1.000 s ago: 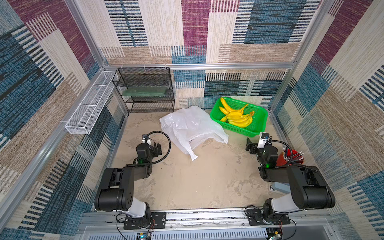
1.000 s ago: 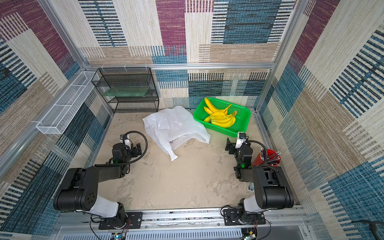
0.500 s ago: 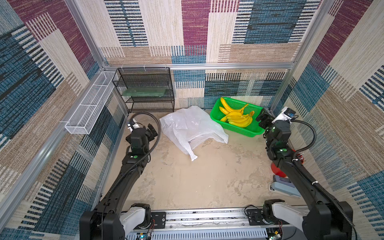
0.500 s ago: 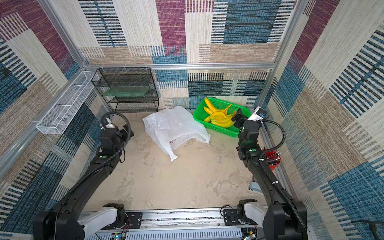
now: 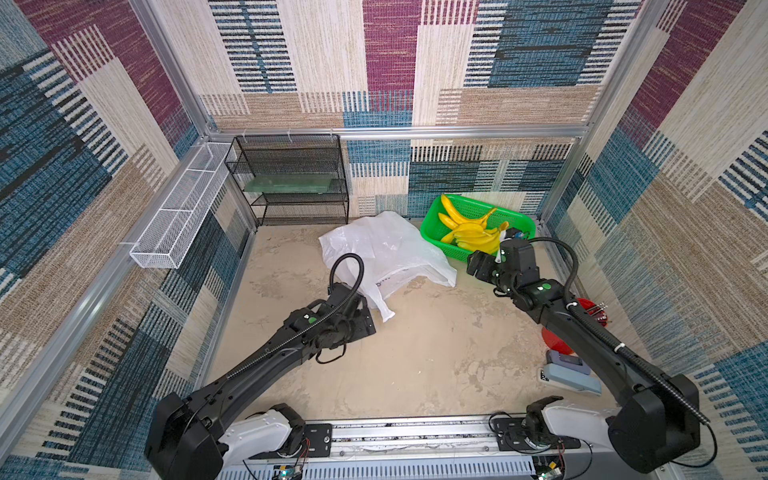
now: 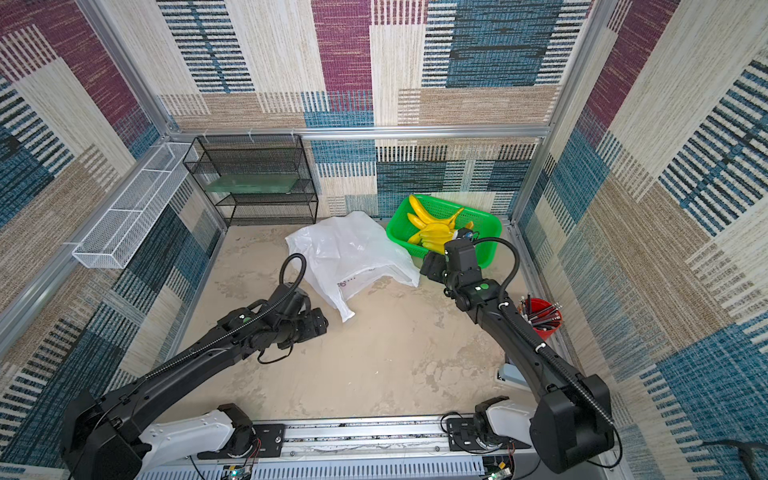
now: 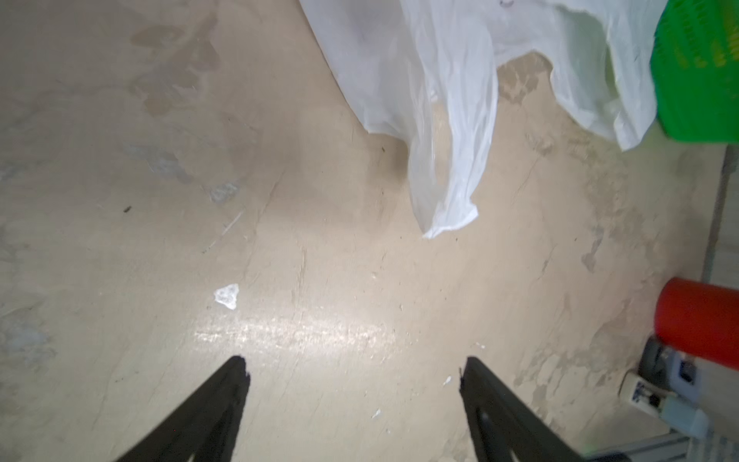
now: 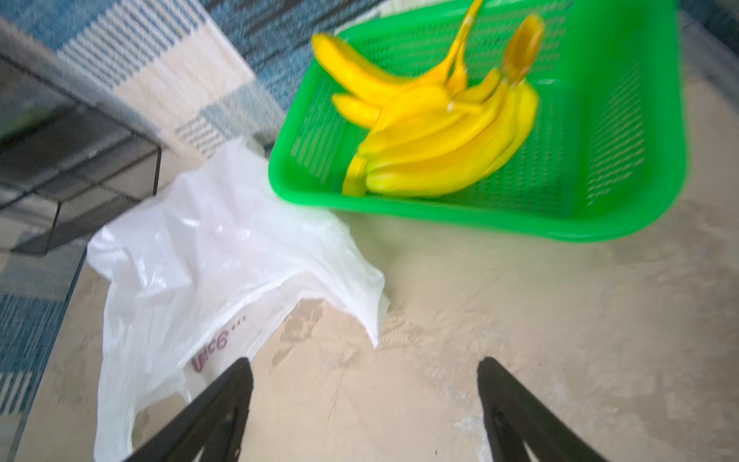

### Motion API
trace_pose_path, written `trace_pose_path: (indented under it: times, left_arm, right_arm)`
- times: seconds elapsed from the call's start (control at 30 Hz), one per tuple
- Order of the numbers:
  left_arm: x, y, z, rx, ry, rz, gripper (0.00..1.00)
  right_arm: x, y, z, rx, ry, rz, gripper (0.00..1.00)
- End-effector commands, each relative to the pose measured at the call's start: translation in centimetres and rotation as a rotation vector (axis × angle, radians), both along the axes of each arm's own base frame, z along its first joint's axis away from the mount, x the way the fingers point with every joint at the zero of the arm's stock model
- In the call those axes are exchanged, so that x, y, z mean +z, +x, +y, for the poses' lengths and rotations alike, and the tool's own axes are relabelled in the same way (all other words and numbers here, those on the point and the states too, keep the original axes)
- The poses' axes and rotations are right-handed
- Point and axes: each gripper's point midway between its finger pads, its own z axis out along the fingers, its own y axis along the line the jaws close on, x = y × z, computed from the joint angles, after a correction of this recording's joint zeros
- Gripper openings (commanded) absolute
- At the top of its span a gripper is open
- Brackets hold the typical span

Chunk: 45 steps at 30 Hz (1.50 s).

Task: Place the banana into a plastic bag & tie a knot
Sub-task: Pick up the plastic bag at the center of the board.

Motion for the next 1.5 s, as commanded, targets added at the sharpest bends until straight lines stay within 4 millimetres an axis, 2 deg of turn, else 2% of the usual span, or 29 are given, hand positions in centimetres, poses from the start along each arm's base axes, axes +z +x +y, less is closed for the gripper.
trace_pose_path:
  times: [0.0, 0.2, 0.37, 0.5, 0.7, 0.77, 0.8, 0.83, 0.87, 0.9, 0.93, 1.03, 1.23, 1.33, 1.47]
  left_arm:
    - [-1.1, -0.2, -1.3, 0.004, 0.021, 0.032, 0.87]
    - [-2.0, 2.1, -5.2, -0.007, 0.035, -0.056, 0.85]
    - [-3.8, 4.1, -5.3, 0.107, 0.046, -0.152, 0.80]
    - [-4.2, 6.2, -4.8, 0.178, 0.087, -0.242, 0.78]
    - [-4.6, 8.1, -6.7, 0.162, 0.094, -0.259, 0.67]
    - [-4.8, 8.4, -7.1, 0.157, 0.089, -0.255, 0.58]
    - [-4.8, 8.5, -7.2, 0.156, 0.083, -0.252, 0.47]
    - [-4.8, 8.5, -7.4, 0.149, 0.076, -0.248, 0.29]
    - [-4.9, 8.3, -7.4, 0.144, 0.073, -0.237, 0.16]
    - [-4.9, 8.1, -7.3, 0.148, 0.067, -0.221, 0.05]
    - [-4.8, 7.8, -7.1, 0.152, 0.061, -0.202, 0.00]
    - [-3.4, 6.6, -6.7, 0.128, 0.050, -0.169, 0.00]
    - [2.6, 5.1, -5.0, 0.079, -0.065, -0.075, 0.00]
    - [4.9, 4.6, -3.5, 0.068, -0.120, 0.035, 0.00]
    - [7.8, 4.8, -2.5, 0.025, -0.168, 0.098, 0.00]
  right_arm:
    - [-2.1, -0.5, 1.7, 0.074, 0.024, 0.086, 0.86]
    - [-3.7, -0.4, 2.8, 0.116, 0.058, 0.132, 0.83]
    - [-3.8, -0.5, 2.7, 0.126, 0.087, 0.138, 0.83]
    - [-3.4, -0.5, 2.6, 0.134, 0.107, 0.134, 0.81]
    - [-3.1, -1.0, 2.9, 0.156, 0.126, 0.130, 0.80]
    - [-3.1, -1.1, 2.8, 0.155, 0.126, 0.133, 0.80]
    - [-3.0, -1.2, 2.8, 0.157, 0.127, 0.132, 0.79]
    - [-3.0, -1.2, 2.8, 0.156, 0.126, 0.132, 0.79]
    - [-2.9, -1.2, 2.7, 0.155, 0.127, 0.130, 0.79]
    - [-2.8, -1.1, 2.7, 0.154, 0.128, 0.129, 0.78]
    - [-2.6, -1.1, 2.7, 0.150, 0.128, 0.125, 0.78]
    - [-2.1, -0.8, 2.2, 0.130, 0.126, 0.119, 0.77]
    - [-0.5, 0.3, 1.5, 0.091, 0.092, 0.106, 0.71]
    - [0.9, 1.0, 0.8, 0.051, 0.066, 0.087, 0.70]
    - [2.8, 2.8, -0.6, -0.006, 0.025, 0.048, 0.70]
